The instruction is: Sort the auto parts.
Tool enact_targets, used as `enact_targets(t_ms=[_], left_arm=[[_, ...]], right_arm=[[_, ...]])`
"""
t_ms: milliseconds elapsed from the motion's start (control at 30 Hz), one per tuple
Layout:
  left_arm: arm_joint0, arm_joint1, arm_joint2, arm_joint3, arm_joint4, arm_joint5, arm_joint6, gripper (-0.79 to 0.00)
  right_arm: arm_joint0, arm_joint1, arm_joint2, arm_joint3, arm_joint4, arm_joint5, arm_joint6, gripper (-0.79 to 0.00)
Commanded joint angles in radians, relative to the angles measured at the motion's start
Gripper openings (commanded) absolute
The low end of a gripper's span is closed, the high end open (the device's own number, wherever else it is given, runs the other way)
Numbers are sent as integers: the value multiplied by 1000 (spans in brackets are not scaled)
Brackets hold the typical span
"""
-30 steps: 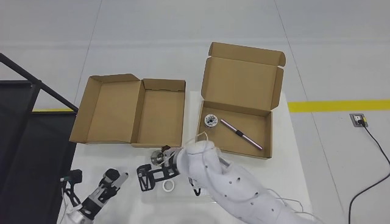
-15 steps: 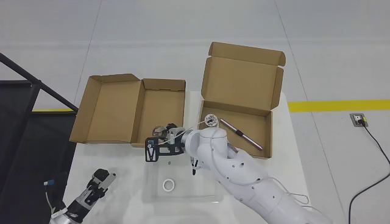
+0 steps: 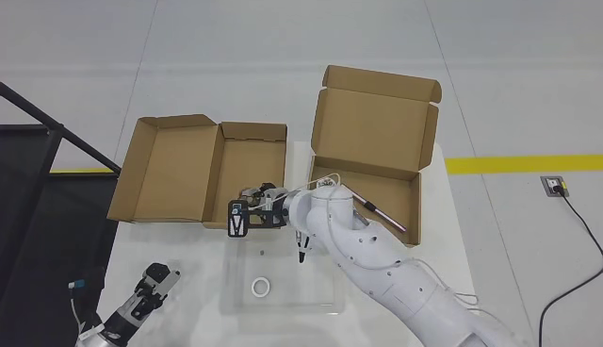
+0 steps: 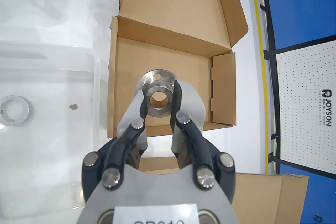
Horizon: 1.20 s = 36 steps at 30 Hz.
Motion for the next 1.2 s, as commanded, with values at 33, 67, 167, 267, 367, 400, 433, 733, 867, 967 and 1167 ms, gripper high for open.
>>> enact_targets(t_ms=[33, 67, 167, 267, 367, 400, 433, 733, 867, 967, 1167], left_arm=[[0, 0, 0, 0, 0, 0, 0, 0], [0, 0, 0, 0, 0, 0, 0, 0], [0, 0, 0, 0, 0, 0, 0, 0], [0, 0, 0, 0, 0, 0, 0, 0], [0, 0, 0, 0, 0, 0, 0, 0], [0, 0, 0, 0, 0, 0, 0, 0], [0, 0, 0, 0, 0, 0, 0, 0], [0, 0, 0, 0, 0, 0, 0, 0], [0, 0, 0, 0, 0, 0, 0, 0], [0, 0, 0, 0, 0, 0, 0, 0], [0, 0, 0, 0, 0, 0, 0, 0]], right_arm=[[-5, -1, 10, 16, 17, 8, 11, -785], [4, -5, 14, 32, 34, -1, 19, -785], [52, -25, 7, 107, 85, -19, 45, -785], [111, -57, -15, 212, 139, -29, 64, -785], [175, -93, -38, 346, 196, -58, 52, -785], [192, -106, -48, 386, 214, -66, 47, -785], [210, -120, -57, 426, 229, -75, 42, -785], [304, -236, -146, 673, 279, -135, -13, -785], [324, -275, -166, 749, 286, -148, -20, -785], [333, -297, -175, 795, 290, -154, -30, -785], [346, -325, -180, 863, 302, -147, -38, -785]])
